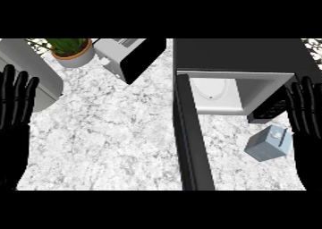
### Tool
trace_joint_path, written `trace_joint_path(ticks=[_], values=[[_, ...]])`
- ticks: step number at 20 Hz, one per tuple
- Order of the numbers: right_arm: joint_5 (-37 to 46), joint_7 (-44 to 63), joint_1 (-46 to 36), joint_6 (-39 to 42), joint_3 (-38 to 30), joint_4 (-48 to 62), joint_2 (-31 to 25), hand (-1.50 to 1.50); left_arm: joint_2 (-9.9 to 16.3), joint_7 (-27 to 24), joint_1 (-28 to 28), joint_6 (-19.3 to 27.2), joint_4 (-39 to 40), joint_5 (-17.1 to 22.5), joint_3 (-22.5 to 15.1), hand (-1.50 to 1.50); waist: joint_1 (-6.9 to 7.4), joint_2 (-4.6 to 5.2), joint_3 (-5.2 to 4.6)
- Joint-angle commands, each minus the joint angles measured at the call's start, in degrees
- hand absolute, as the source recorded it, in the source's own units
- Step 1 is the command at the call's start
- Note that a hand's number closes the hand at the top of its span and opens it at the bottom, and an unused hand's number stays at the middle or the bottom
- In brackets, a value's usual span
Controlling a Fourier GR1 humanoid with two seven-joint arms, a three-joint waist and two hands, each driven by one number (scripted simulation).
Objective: Pick up the milk, place it into the microwave and close the microwave
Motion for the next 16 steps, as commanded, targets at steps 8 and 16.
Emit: trace_joint_path(ticks=[8, 16], values=[[13.99, 10.66, -6.59, -10.30, -0.23, -1.10, 1.31, -1.50, -6.38, 3.56, 9.02, 7.83, -3.35, -3.78, -7.58, -1.50, -1.05, 1.72, 0.12], [20.06, 15.61, -1.30, -11.81, 4.97, -9.05, 3.28, -1.50, -3.37, 3.77, 21.97, 3.64, -16.54, -0.91, -7.75, -1.50, -1.20, 1.70, 0.16]])
